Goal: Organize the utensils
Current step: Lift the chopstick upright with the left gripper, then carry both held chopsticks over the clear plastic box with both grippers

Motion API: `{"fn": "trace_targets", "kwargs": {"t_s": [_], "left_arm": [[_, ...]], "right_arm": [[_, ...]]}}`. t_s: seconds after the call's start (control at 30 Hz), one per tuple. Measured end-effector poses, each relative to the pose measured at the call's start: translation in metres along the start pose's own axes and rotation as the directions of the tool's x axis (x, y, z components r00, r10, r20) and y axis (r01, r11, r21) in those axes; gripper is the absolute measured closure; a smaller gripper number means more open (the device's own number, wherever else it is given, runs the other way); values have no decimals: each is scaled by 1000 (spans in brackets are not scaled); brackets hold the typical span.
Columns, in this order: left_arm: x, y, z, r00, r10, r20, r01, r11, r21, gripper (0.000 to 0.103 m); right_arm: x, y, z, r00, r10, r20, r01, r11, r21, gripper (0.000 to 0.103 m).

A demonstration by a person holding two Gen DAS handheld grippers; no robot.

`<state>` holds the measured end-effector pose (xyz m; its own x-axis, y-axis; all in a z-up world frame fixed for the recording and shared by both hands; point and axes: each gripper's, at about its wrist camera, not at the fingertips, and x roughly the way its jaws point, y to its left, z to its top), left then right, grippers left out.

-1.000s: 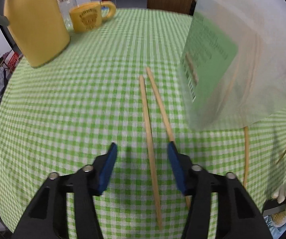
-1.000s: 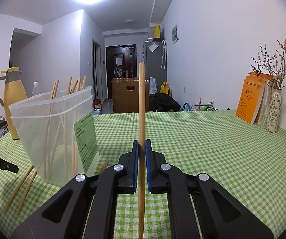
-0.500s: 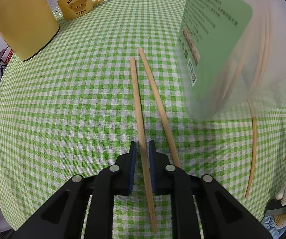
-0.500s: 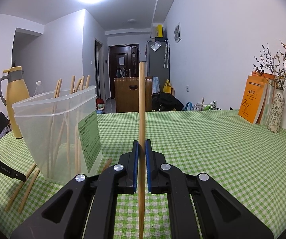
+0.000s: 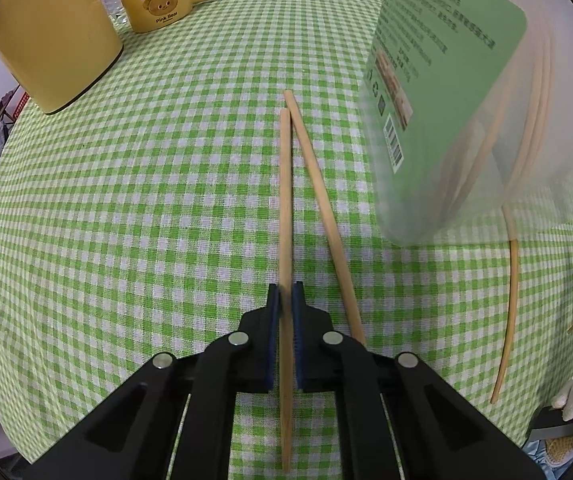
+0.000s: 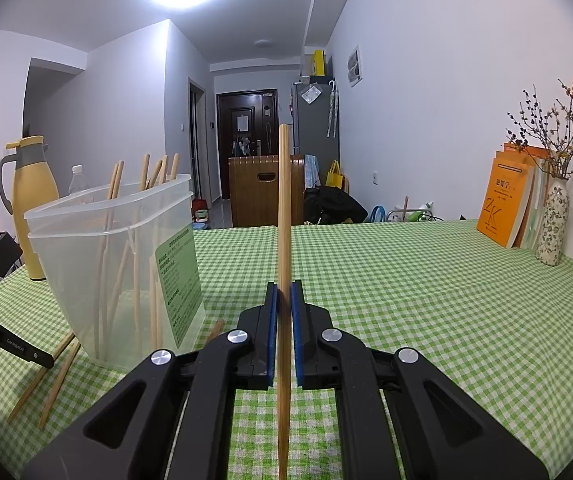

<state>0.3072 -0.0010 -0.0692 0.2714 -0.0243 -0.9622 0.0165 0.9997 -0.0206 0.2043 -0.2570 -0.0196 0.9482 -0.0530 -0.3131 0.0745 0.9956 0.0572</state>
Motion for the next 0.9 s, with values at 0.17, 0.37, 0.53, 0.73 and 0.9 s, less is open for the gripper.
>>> {"fn": "trace_targets", "kwargs": {"t_s": [0.17,0.37,0.53,0.73,0.9], "left_arm": [[-3,10,-5,999,-16,31,17,1000,-26,99],[-19,19,-9,995,-25,97,28,999,-31,99],[-42,24,-16,979,14,204,-8,1000,-29,99],[-70,30,-31,948,17,319,-2,999,-48,99],[-88,32,-42,919,0,395,29,997,-67,99]], "right_arm": [[-1,-1,0,1000,0,5,0,1000,4,96],[-2,-1,1,1000,1,12,-1,1000,10,96],[-3,-3,2,1000,3,23,-3,1000,19,96],[-7,-2,2,999,31,38,-32,999,25,96],[-9,4,2,998,50,48,-50,999,0,96]]}}
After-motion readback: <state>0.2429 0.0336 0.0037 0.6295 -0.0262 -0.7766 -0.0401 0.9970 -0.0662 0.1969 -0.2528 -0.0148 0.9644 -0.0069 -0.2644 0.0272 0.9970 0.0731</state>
